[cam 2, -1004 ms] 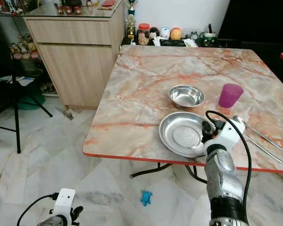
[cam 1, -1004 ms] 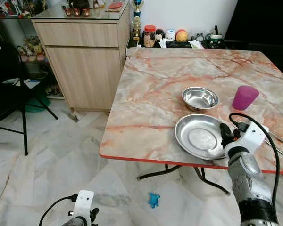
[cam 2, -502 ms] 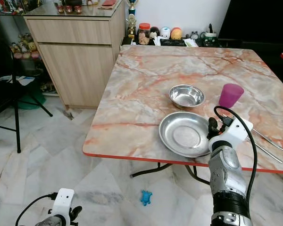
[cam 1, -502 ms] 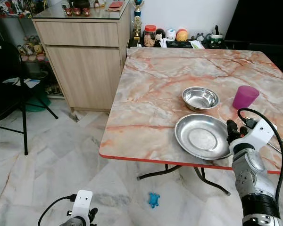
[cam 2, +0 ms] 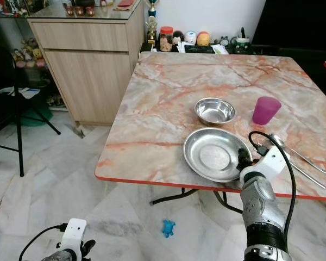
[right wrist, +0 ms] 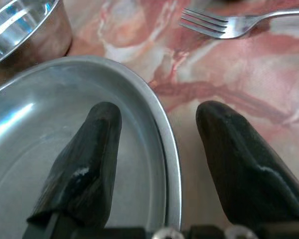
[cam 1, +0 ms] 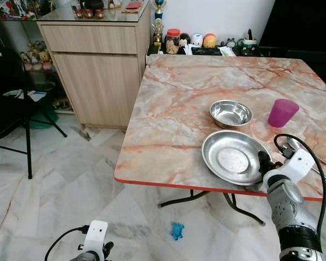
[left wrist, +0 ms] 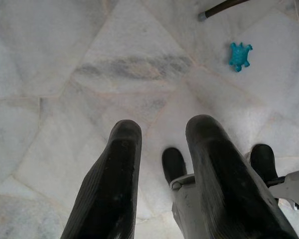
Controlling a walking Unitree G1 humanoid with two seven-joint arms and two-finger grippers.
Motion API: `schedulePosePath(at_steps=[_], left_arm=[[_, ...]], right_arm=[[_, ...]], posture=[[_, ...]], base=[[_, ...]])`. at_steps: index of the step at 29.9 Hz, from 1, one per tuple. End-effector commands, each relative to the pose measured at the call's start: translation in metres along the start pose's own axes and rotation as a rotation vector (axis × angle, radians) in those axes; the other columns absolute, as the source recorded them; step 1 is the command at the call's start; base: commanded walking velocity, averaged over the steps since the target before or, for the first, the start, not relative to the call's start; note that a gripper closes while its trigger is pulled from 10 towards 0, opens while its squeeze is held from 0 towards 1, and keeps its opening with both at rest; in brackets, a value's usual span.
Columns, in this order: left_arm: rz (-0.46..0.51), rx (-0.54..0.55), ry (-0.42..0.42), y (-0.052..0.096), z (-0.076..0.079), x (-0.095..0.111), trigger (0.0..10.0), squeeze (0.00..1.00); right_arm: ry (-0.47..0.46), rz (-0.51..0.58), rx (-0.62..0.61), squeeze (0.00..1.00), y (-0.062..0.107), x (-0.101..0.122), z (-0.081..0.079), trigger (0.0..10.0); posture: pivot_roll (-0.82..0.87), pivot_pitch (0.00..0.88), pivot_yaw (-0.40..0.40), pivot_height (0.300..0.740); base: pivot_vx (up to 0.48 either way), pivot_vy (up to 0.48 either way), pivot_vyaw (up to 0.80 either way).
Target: Setting the table
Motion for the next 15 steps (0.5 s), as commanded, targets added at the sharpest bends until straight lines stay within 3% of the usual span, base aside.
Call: schedulePosePath(at_steps=[1,9,15], left_arm=[[-0.027,0.005,-0.016,0.001,-0.001,-0.008,10.0,0.0],[-0.022,0.013,-0.016,0.002,-0.004,-0.007,10.0,0.0],[-0.019,0.007,-0.04,0.002,-0.006,-0.004,10.0,0.0]], right_arm=[[-0.006,-0.024,0.007,0.0,-0.002,-0.003,-0.001,10.0],[-0.018,-0.031,0.015,0.0,-0.003,-0.002,-0.003,10.0],[-0.038,-0.061,0.041,0.0,-0.004,-0.006,-0.014,10.0]], posture=[[-0.02,0.0,-0.004,0.74],[-0.02,0.0,-0.003,0.74],[-0.01,0.0,-0.004,0.74]], base=[[0.0,0.0,0.0],[0.0,0.0,0.0],[0.0,0.0,0.0]])
Point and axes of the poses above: a point about 5 cm out from each wrist's last joint towards the gripper, its own y axis pointing back from the gripper into the wrist, its own x axis along the axis of the wrist's last joint, z = x × y, the point moved 5 cm from there along -y, pointing out of the wrist towards the gripper, and after that the axes turned 9 degrees about y, right-handed, at the moved point
